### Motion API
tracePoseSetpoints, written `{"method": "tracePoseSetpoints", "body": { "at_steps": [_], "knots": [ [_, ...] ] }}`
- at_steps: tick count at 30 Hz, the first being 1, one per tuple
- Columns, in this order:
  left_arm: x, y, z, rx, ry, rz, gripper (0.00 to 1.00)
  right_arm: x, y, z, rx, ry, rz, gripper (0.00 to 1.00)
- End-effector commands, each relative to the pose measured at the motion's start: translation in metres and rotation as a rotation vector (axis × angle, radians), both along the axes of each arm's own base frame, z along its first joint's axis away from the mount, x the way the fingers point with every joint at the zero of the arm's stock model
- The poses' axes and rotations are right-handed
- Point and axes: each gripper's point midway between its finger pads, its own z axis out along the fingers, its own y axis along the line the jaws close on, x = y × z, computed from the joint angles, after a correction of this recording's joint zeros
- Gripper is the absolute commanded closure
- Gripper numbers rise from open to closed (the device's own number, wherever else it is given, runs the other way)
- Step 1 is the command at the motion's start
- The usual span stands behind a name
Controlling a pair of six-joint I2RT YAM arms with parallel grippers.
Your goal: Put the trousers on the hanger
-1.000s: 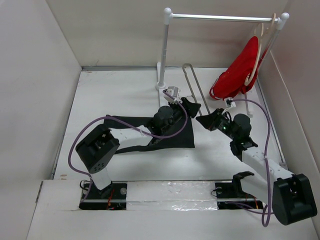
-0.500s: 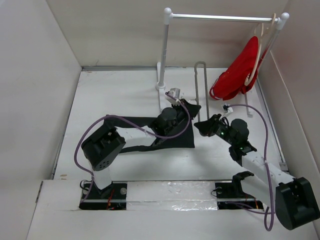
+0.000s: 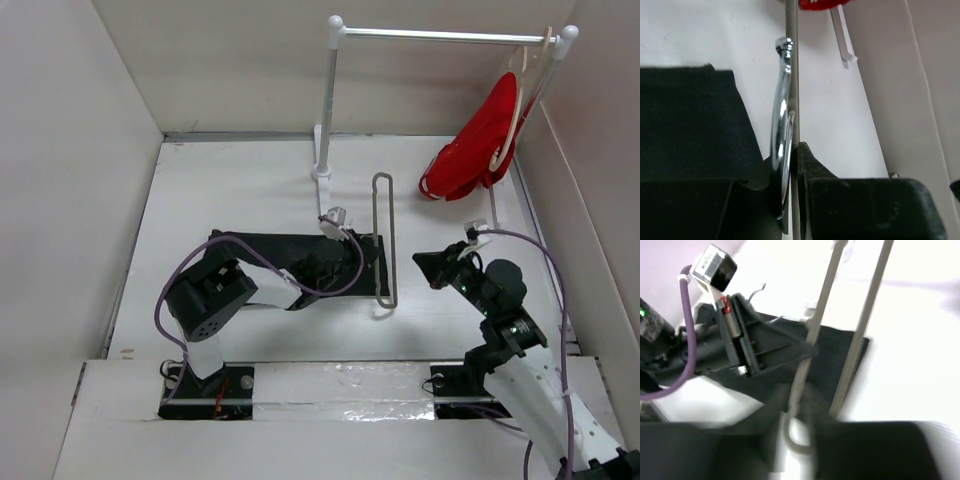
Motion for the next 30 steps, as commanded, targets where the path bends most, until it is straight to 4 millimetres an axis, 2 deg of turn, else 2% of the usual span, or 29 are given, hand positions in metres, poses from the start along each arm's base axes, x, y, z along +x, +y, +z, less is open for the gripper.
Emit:
{"method": "tracePoseSetpoints", "body": {
  "at_steps": [1,2,3,5,6,8,9,10,12,13,18,20,22,27,30],
  "knots": [
    [-0.021,-0.015,0.045,-0.158,-0.017,-0.042,1.00,-0.002,-0.024,-0.017,-0.153,0.053,-0.091,1.00],
    [-0.030,-0.020,0.040,-0.156,0.001,-0.055,1.00,-0.002,-0.020,-0.020,-0.164,0.062,-0.068,1.00],
    [-0.033,-0.020,0.037,-0.153,0.012,-0.053,1.00,0.003,-0.017,-0.032,-0.187,0.097,-0.050,1.00],
    [-0.036,-0.013,0.024,-0.141,0.046,-0.022,1.00,0.006,-0.008,-0.043,-0.231,0.128,-0.001,1.00],
    [-0.041,-0.012,0.020,-0.154,0.072,-0.015,1.00,0.010,-0.005,-0.057,-0.255,0.178,0.008,1.00],
    [-0.042,-0.005,0.007,-0.149,0.095,0.009,1.00,0.013,0.006,-0.061,-0.262,0.177,0.042,1.00],
    [-0.043,-0.004,0.003,-0.148,0.104,0.011,1.00,0.019,0.012,-0.057,-0.250,0.146,0.048,0.99],
    [-0.043,-0.006,-0.001,-0.152,0.119,0.008,1.00,0.021,0.015,-0.070,-0.266,0.186,0.054,0.95],
    [-0.042,-0.005,-0.009,-0.140,0.131,0.017,1.00,0.031,0.021,-0.070,-0.266,0.174,0.048,0.89],
    [-0.040,-0.003,-0.012,-0.135,0.129,0.035,1.00,0.034,0.023,-0.081,-0.281,0.211,0.048,0.84],
    [-0.038,-0.001,-0.027,-0.110,0.142,0.054,1.00,0.052,0.037,-0.091,-0.271,0.213,0.066,0.81],
    [-0.038,-0.007,-0.034,-0.096,0.149,0.036,1.00,0.055,0.045,-0.105,-0.293,0.244,0.087,0.81],
    [-0.036,-0.011,-0.038,-0.097,0.164,0.016,1.00,0.061,0.051,-0.106,-0.298,0.245,0.091,0.81],
    [-0.033,-0.009,-0.053,-0.089,0.184,0.030,1.00,0.070,0.055,-0.120,-0.311,0.265,0.078,0.78],
    [-0.035,-0.012,-0.053,-0.100,0.184,0.014,1.00,0.074,0.054,-0.125,-0.315,0.268,0.054,0.74]
  ]
}}
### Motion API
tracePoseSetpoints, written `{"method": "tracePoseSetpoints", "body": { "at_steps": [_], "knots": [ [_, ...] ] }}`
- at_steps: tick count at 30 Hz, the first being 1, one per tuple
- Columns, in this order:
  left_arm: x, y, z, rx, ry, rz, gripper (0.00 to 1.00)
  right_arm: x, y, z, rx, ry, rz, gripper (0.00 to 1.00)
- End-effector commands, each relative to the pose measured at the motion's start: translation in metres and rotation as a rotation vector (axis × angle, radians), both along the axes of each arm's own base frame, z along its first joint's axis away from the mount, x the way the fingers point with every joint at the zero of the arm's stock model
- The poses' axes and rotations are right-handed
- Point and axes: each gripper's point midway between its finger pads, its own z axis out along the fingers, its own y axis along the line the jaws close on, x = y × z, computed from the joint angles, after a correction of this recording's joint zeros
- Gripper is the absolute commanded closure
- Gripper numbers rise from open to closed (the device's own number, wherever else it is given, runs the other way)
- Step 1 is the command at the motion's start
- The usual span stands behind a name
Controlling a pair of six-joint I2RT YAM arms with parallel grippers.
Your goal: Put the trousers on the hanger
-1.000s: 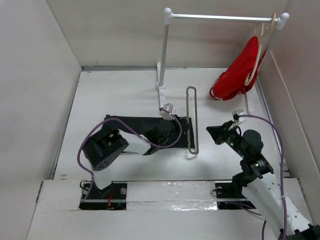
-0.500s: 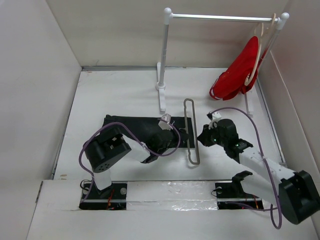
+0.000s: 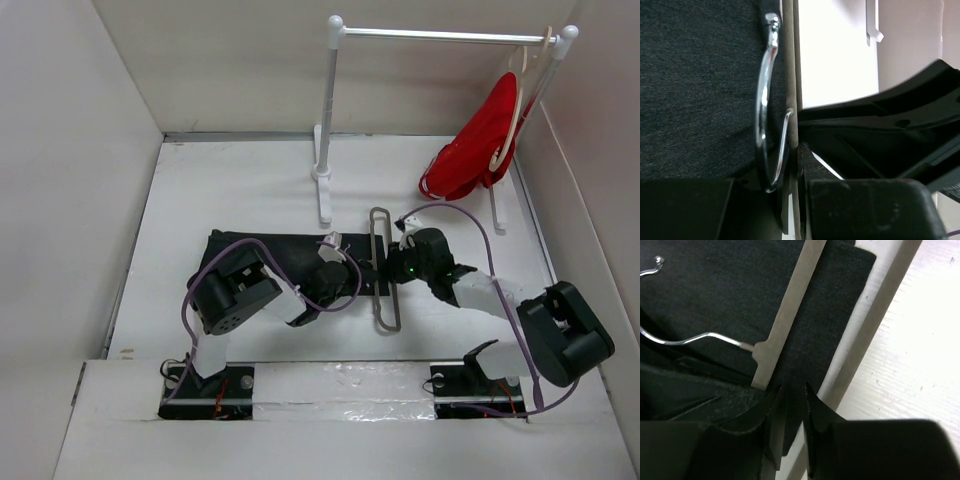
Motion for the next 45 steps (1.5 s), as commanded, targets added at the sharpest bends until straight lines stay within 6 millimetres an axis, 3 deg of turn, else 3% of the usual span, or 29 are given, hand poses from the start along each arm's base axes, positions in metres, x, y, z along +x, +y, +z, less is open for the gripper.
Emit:
{"method": "tracePoseSetpoints", "body": {
  "at_steps": [1,11,14,22,32,35,37,40,42,44,45],
  "knots": [
    [0.007,-0.009,0.016,-0.050,-0.046,-0.009,1.00,0.027,0.009,0.021,0.026,-0.107,-0.033,0.70],
    [0.008,-0.012,0.015,-0.048,-0.052,-0.011,1.00,0.031,0.006,0.000,-0.021,-0.072,-0.081,0.66],
    [0.007,-0.010,0.014,-0.053,-0.058,-0.011,1.00,0.028,0.007,-0.003,-0.028,-0.068,-0.074,0.58],
    [0.010,-0.007,0.012,-0.052,-0.058,-0.010,1.00,0.021,0.001,0.014,-0.053,-0.110,-0.095,0.59],
    [0.010,-0.006,0.012,-0.055,-0.064,-0.006,1.00,0.007,0.016,-0.030,0.001,-0.004,-0.042,0.59],
    [0.011,-0.004,0.010,-0.039,-0.066,0.001,1.00,0.005,0.021,-0.034,0.034,0.008,-0.033,0.70],
    [0.011,-0.002,0.008,-0.037,-0.067,0.007,1.00,0.006,0.019,-0.034,0.043,0.006,-0.041,0.86],
    [0.013,0.001,0.006,-0.033,-0.063,0.010,1.00,0.010,0.013,-0.018,0.064,-0.035,-0.078,1.00],
    [0.012,0.005,0.007,-0.034,-0.067,0.019,1.00,0.013,0.003,-0.011,0.043,-0.055,-0.106,1.00],
    [0.011,0.006,0.011,-0.041,-0.073,0.014,1.00,0.018,-0.005,0.010,0.045,-0.109,-0.131,1.00],
    [0.011,0.006,0.013,-0.042,-0.076,0.012,1.00,0.021,-0.018,0.012,0.030,-0.111,-0.170,1.00]
  ]
}}
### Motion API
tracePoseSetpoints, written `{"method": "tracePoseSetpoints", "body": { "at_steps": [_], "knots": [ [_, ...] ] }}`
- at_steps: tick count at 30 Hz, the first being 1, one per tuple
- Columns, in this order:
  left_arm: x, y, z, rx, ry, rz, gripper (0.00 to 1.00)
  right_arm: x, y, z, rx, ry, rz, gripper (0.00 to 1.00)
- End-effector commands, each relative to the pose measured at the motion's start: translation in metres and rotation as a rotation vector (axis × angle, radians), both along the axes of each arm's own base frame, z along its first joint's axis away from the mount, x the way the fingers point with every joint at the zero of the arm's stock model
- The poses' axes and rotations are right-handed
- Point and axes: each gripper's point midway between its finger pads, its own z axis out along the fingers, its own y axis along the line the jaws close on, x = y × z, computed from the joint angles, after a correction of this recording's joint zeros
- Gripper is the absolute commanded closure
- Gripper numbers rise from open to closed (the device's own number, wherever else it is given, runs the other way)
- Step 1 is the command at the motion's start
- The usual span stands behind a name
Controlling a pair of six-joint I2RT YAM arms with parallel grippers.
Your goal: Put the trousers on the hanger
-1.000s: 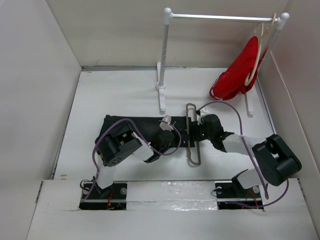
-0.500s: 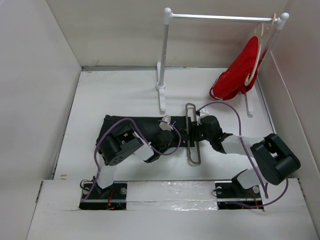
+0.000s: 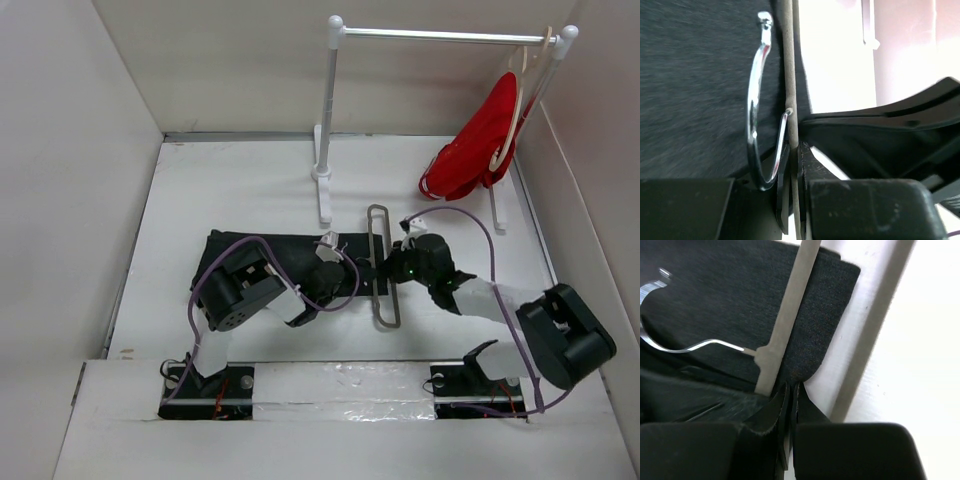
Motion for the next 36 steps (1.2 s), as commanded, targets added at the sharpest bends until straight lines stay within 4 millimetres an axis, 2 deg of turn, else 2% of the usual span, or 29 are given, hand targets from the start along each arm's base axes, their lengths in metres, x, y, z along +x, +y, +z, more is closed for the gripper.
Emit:
{"method": "tracePoseSetpoints", "body": {
  "at_steps": [1,2,3,4,5,7,8,13,16,18,22,26,32,34,36],
  "knots": [
    [0.003,0.005,0.016,-0.004,-0.057,0.005,1.00,0.011,-0.025,0.023,-0.013,-0.065,-0.088,1.00],
    [0.003,0.006,0.021,-0.001,-0.072,0.006,1.00,0.013,-0.030,0.036,-0.010,-0.101,-0.098,1.00],
    [0.004,0.008,0.021,0.004,-0.076,0.012,1.00,0.010,-0.036,0.037,-0.019,-0.095,-0.104,1.00],
    [0.004,0.011,0.020,0.013,-0.079,0.018,1.00,0.013,-0.047,0.041,-0.022,-0.101,-0.126,1.00],
    [0.007,0.017,0.018,0.027,-0.079,0.029,1.00,0.013,-0.052,0.056,-0.012,-0.142,-0.133,1.00],
    [0.008,0.022,0.014,0.046,-0.072,0.035,1.00,0.008,-0.063,0.062,-0.012,-0.151,-0.147,1.00],
    [0.005,0.026,0.012,0.048,-0.069,0.037,1.00,0.008,-0.072,0.074,-0.010,-0.191,-0.168,1.00],
    [0.001,0.037,0.007,0.071,-0.072,0.029,1.00,0.006,-0.114,0.087,-0.077,-0.211,-0.253,1.00],
    [0.002,0.054,0.006,0.097,-0.069,0.083,1.00,0.006,-0.137,0.089,-0.082,-0.213,-0.287,1.00],
    [0.004,0.066,0.012,0.097,-0.076,0.120,1.00,0.004,-0.142,0.092,-0.059,-0.227,-0.290,1.00],
    [0.010,0.083,0.023,0.115,-0.097,0.197,1.00,-0.004,-0.136,0.098,-0.035,-0.253,-0.257,1.00],
    [0.015,0.092,0.034,0.132,-0.117,0.243,1.00,-0.014,-0.149,0.093,-0.066,-0.235,-0.293,1.00],
    [0.011,0.100,0.022,0.185,-0.106,0.240,1.00,-0.013,-0.175,0.099,-0.066,-0.252,-0.351,1.00],
    [0.008,0.098,0.017,0.184,-0.091,0.223,1.00,-0.010,-0.170,0.109,-0.026,-0.274,-0.318,1.00],
    [0.006,0.095,0.010,0.178,-0.078,0.208,1.00,-0.004,-0.166,0.131,0.012,-0.326,-0.299,1.00]
  ]
}}
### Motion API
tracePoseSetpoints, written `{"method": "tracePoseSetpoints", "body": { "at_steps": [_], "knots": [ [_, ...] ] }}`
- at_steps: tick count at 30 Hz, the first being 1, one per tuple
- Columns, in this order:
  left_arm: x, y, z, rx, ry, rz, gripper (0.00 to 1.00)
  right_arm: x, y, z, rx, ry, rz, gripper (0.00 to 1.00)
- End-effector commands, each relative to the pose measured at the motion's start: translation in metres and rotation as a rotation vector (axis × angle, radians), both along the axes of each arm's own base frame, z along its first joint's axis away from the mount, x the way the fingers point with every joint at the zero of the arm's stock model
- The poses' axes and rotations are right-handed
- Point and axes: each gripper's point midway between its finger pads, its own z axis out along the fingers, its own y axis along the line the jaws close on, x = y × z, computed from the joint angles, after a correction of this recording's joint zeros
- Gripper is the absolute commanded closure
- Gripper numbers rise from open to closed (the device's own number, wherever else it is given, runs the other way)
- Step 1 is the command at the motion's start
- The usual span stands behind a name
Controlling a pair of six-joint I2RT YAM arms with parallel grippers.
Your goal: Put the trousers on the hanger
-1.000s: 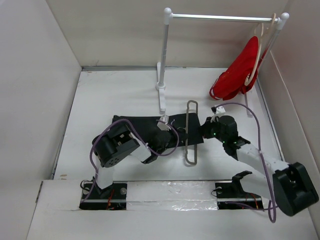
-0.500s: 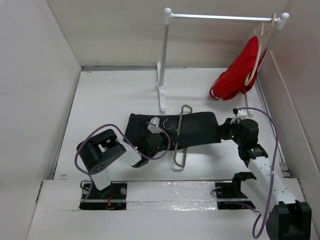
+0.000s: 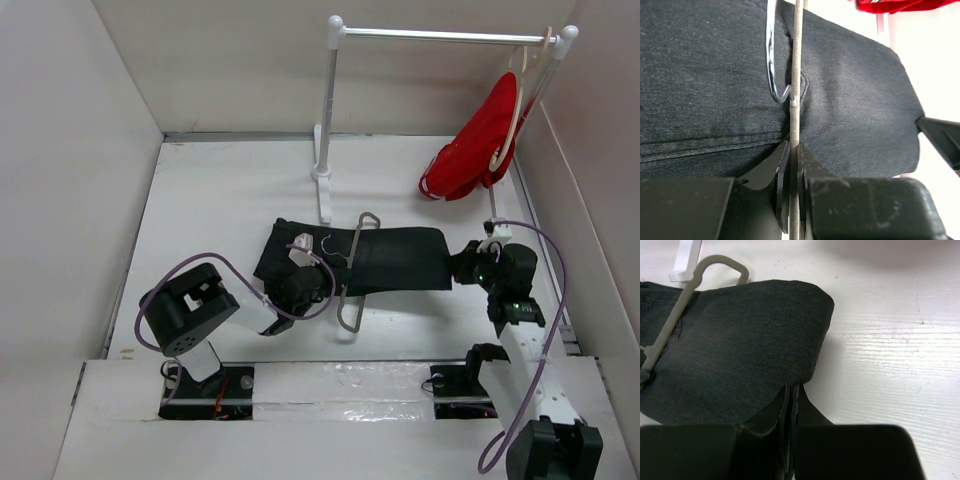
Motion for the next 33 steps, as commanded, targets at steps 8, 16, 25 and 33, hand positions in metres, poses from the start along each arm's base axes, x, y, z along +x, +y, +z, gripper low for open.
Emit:
{"method": "tracePoseSetpoints", "body": {
  "at_steps": [8,16,25,33],
  "knots": [
    [0.021,0.029,-0.013,0.075,-0.016,0.152,1.00,0.017,-0.019,0.064,-0.068,-0.153,-0.025,1.00],
    [0.022,0.038,-0.020,0.086,-0.003,0.180,1.00,0.012,-0.033,0.065,-0.065,-0.165,-0.034,1.00],
    [0.010,0.003,0.043,0.011,-0.139,0.116,1.00,0.009,-0.028,-0.003,-0.062,-0.019,0.039,0.87],
    [-0.003,-0.019,0.096,0.009,-0.271,0.113,1.00,0.010,0.021,0.058,-0.049,-0.137,0.177,0.42]
  ]
}}
